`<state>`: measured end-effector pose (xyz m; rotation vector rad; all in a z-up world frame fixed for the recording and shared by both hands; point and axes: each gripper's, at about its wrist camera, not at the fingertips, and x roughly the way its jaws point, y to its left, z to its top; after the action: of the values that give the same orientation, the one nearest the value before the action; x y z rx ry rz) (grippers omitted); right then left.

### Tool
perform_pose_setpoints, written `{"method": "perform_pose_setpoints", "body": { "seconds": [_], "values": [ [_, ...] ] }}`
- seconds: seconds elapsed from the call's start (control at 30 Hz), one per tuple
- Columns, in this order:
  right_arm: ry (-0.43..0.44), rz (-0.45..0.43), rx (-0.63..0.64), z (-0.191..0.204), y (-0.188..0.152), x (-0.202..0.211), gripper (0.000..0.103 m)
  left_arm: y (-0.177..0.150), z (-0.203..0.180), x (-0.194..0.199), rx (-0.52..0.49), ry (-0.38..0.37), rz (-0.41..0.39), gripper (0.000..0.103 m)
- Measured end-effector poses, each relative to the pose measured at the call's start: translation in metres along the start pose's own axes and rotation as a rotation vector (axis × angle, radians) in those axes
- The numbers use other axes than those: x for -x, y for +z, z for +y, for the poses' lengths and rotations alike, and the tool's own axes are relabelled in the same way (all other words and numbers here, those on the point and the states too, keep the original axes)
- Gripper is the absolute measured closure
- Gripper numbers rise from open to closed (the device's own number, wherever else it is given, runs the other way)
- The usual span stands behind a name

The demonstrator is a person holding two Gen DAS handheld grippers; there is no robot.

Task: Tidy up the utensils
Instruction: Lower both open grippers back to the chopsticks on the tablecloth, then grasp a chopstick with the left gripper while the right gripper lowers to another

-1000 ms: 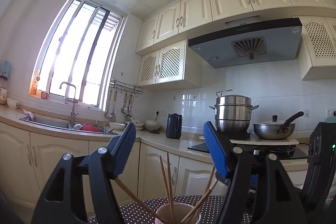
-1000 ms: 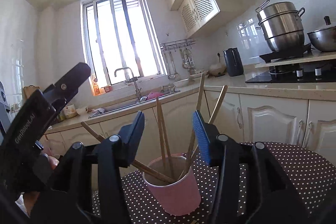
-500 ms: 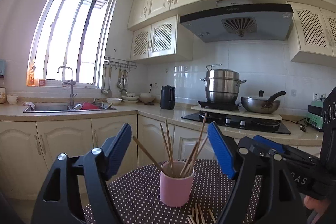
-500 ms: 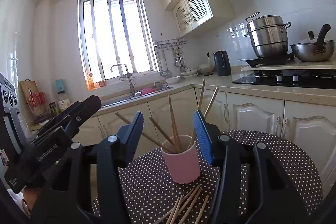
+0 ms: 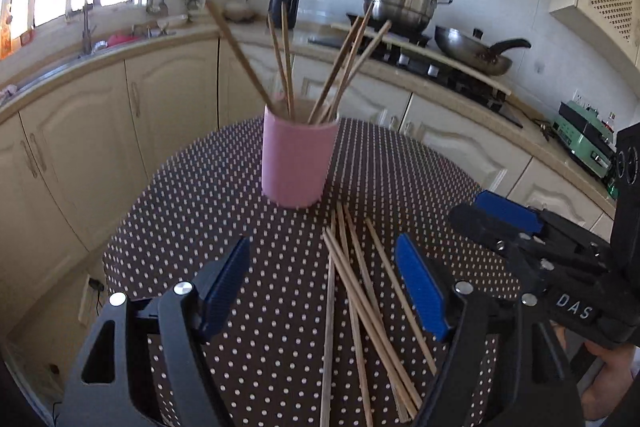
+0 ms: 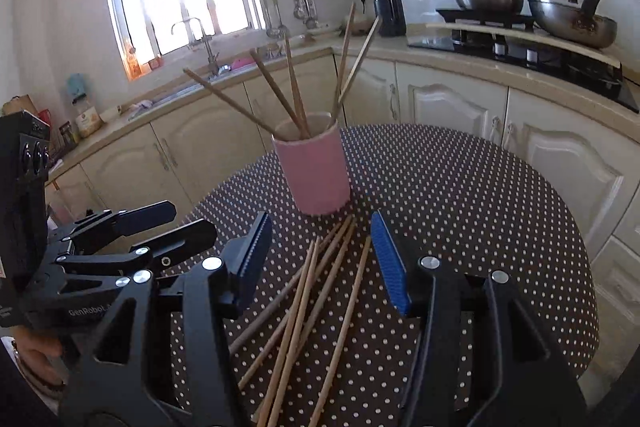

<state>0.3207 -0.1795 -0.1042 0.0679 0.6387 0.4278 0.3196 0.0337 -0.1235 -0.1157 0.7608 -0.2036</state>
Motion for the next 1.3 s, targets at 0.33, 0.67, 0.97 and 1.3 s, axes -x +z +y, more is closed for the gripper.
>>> {"method": "perform_pose_setpoints", "body": {
  "seconds": [0.33,0.67,0.97,1.3],
  "values": [
    [-0.049,0.261,-0.001,-0.014,-0.026,-0.042,0.051,-0.022,0.015,-0.077,-0.043,0.042,0.296,0.038],
    [-0.04,0.388,-0.001,-0.019,-0.029,-0.062,0.052,-0.016,-0.001,-0.119,-0.109,0.075,0.368,0.054],
    [-0.053,0.479,-0.011,-0.023,-0.028,-0.089,0.061,-0.008,0.001,-0.133,-0.106,0.133,0.36,0.096],
    [-0.106,0.611,0.045,-0.008,-0.025,-0.126,0.072,-0.018,0.046,-0.113,0.082,0.08,0.379,0.097]
  ]
}}
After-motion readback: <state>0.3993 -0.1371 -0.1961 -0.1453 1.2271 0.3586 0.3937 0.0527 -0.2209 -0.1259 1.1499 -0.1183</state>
